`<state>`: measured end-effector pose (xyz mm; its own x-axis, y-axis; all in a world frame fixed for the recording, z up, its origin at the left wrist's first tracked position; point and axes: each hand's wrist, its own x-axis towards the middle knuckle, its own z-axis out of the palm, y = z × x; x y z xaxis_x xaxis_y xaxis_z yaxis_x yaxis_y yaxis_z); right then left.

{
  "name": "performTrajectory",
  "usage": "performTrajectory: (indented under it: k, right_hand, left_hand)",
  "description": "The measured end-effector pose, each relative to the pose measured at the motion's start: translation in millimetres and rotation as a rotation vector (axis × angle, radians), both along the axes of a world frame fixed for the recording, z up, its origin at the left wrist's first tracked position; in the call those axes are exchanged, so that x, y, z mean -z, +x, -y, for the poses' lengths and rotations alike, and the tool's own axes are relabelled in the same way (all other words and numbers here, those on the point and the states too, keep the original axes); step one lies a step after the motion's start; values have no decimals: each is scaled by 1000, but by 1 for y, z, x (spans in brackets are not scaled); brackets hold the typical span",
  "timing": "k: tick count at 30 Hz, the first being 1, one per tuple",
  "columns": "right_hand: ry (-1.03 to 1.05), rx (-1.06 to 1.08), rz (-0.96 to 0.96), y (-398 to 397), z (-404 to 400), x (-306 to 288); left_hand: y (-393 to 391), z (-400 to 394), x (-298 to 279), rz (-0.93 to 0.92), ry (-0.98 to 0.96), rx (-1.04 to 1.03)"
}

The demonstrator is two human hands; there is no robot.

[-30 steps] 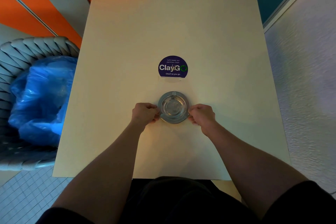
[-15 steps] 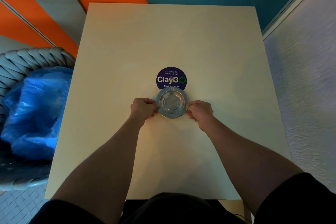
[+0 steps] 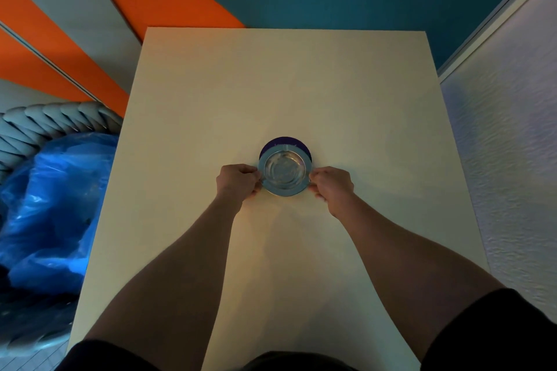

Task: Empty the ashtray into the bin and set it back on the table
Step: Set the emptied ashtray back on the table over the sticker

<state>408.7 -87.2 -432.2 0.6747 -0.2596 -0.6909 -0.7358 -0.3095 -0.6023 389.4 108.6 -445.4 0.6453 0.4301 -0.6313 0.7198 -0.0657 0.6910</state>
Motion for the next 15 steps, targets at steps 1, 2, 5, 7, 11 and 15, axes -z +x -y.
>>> performTrajectory:
  k: [1,2,5,7,11,15]
  right_hand:
    - [-1,-2,-2,4,0,1]
    - [-4,-6,-4,8,-1,2]
    - [-23,-16,-12,18,-2,4]
    - [-35,-37,-23,24,-3,4]
    - [-60,-87,-17,36,-6,4]
    - [-57,-77,-39,39,-7,4]
  left_hand:
    - [4,0,0,0,-1,-7]
    - [8,0,0,-1,-1,-13]
    - [19,-1,0,2,5,-11]
    - [25,-2,1,2,5,-16]
    - [33,-2,4,-3,20,-28]
    - [35,-4,5,-5,0,-24]
